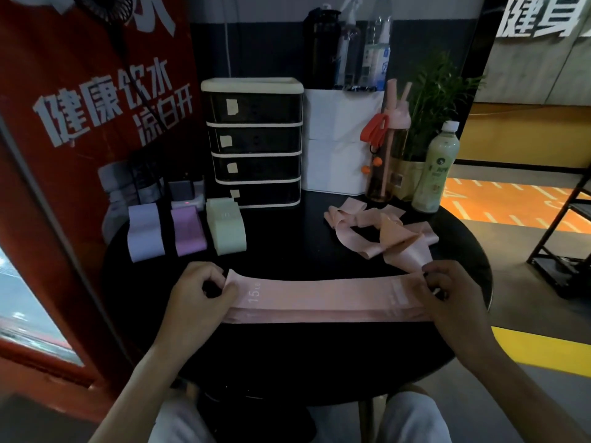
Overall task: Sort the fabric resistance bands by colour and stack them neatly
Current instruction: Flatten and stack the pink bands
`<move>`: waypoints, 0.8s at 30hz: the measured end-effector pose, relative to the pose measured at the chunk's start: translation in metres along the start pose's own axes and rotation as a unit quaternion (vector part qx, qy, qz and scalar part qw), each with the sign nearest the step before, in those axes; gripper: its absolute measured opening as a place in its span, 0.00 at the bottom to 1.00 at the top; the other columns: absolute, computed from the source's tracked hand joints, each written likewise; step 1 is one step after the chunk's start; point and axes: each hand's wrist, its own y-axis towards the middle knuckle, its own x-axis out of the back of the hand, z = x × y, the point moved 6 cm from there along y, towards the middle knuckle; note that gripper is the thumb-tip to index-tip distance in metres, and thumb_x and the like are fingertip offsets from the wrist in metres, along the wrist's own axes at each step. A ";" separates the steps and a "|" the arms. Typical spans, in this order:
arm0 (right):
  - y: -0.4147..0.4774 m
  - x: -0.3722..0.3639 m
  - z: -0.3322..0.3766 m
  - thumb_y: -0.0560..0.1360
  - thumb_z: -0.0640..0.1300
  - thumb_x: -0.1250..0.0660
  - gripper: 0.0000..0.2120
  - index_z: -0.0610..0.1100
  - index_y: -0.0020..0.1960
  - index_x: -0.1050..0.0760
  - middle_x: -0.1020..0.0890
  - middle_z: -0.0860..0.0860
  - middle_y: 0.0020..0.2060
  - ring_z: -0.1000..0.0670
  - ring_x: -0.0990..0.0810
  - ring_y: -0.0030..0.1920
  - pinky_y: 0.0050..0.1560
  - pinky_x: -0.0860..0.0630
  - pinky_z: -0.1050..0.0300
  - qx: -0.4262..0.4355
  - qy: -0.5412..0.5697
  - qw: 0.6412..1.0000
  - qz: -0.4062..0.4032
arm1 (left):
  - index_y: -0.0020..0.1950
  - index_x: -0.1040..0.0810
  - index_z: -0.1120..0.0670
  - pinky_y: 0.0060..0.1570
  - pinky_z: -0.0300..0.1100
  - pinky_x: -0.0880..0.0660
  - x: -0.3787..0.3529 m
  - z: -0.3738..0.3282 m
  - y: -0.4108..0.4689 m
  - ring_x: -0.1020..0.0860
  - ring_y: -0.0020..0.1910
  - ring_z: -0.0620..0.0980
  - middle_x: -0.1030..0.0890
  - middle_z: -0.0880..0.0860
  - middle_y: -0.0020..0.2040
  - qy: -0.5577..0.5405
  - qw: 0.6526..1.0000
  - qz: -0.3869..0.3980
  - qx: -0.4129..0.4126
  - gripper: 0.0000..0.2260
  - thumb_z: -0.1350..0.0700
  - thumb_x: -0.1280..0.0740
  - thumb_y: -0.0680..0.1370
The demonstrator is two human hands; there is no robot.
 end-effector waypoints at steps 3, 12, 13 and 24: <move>-0.001 -0.002 -0.002 0.74 0.37 0.30 0.07 0.42 0.50 0.25 0.20 0.47 0.37 0.51 0.22 0.38 0.36 0.26 0.58 0.010 -0.022 1.000 0.012 | 0.34 0.27 0.59 0.48 0.27 0.32 -0.003 0.000 -0.003 0.24 0.50 0.41 0.24 0.48 0.50 0.021 1.000 0.019 0.001 0.12 0.63 0.26 0.72; -0.002 -0.008 -0.005 0.75 0.42 0.30 0.09 0.49 0.52 0.27 0.21 0.50 0.38 0.50 0.22 0.40 0.39 0.22 0.48 0.010 -0.090 0.995 0.047 | 0.32 0.28 0.54 0.50 0.40 0.33 -0.007 -0.001 -0.009 0.25 0.52 0.48 0.25 0.44 0.51 0.065 0.996 0.056 0.003 0.13 0.62 0.27 0.71; -0.002 -0.009 -0.004 0.75 0.41 0.30 0.09 0.49 0.52 0.27 0.21 0.50 0.39 0.50 0.22 0.41 0.40 0.22 0.48 0.012 -0.098 0.994 0.051 | 0.32 0.29 0.54 0.49 0.38 0.32 -0.007 0.000 -0.009 0.24 0.52 0.48 0.26 0.44 0.51 0.069 0.996 0.056 0.002 0.13 0.63 0.27 0.71; 0.002 -0.016 -0.011 0.75 0.41 0.30 0.08 0.50 0.52 0.24 0.27 0.51 0.51 0.52 0.26 0.48 0.42 0.29 0.63 0.029 -0.164 0.982 0.087 | 0.48 0.26 0.50 0.54 0.52 0.28 -0.006 -0.008 -0.013 0.27 0.53 0.52 0.30 0.45 0.53 0.145 0.989 0.028 -0.010 0.09 0.54 0.28 0.72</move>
